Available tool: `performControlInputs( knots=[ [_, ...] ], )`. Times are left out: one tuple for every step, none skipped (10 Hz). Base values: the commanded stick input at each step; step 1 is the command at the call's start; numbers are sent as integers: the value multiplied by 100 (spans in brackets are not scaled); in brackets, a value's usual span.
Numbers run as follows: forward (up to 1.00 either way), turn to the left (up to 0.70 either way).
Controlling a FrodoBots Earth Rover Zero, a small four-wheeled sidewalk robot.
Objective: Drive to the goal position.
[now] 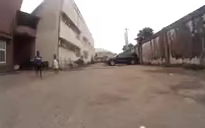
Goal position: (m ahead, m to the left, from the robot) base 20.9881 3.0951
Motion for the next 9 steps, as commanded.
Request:
performControlInputs(
  knots=[
    [30, 0],
    [30, 0],
    [30, 0],
    [30, 0],
    [30, 0],
    [30, 0],
    [30, 0],
    [30, 6],
    [30, 25]
  ],
)
